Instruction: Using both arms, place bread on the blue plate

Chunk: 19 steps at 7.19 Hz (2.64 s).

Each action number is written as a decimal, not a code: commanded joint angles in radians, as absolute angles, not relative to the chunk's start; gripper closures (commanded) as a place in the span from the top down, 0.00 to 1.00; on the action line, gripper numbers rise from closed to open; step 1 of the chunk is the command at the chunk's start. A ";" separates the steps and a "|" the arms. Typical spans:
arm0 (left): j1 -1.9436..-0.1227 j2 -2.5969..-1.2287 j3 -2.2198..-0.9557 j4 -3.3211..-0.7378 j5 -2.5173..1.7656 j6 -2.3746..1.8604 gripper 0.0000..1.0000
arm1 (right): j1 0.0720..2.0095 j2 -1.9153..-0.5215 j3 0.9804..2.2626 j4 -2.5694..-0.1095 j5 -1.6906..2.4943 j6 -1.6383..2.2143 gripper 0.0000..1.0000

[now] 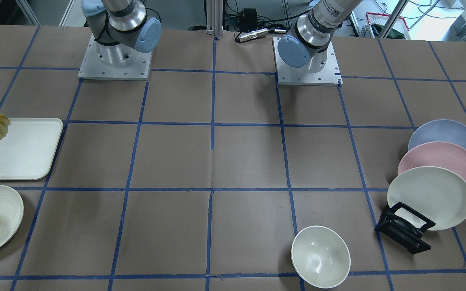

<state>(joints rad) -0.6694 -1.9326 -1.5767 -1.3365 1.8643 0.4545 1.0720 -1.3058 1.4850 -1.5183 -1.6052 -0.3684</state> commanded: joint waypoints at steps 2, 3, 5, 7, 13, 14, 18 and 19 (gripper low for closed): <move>-0.670 -1.994 -1.578 -1.246 1.858 0.443 0.40 | 1.224 -1.356 1.457 -1.457 -1.563 -0.176 0.00; -0.670 -1.997 -1.578 -1.246 1.858 0.445 0.40 | 1.282 -1.364 1.457 -1.448 -1.552 -0.128 0.00; -0.669 -2.012 -1.578 -1.246 1.859 0.437 0.38 | 1.344 -1.374 1.456 -1.448 -1.537 -0.033 0.00; -0.670 -2.026 -1.578 -1.252 1.858 0.439 0.15 | 1.397 -1.374 1.456 -1.448 -1.520 0.055 0.00; -0.675 -1.965 -1.552 -1.297 1.871 0.454 0.00 | 1.497 -1.367 1.468 -1.463 -1.438 0.160 0.00; -0.672 -1.942 -1.542 -1.319 1.909 0.491 0.00 | 1.500 -1.367 1.470 -1.462 -1.437 0.161 0.00; -0.679 -1.723 -1.511 -1.766 1.928 0.538 0.00 | 1.538 -1.359 1.470 -1.462 -1.434 0.160 0.00; -0.716 -1.697 -1.522 -1.799 1.834 0.589 0.00 | 1.543 -1.356 1.473 -1.457 -1.437 0.210 0.00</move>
<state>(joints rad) -0.6859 -1.7449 -1.5154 -1.7229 1.9103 0.5431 1.5333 -1.3585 1.4705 -1.4605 -1.4356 0.1714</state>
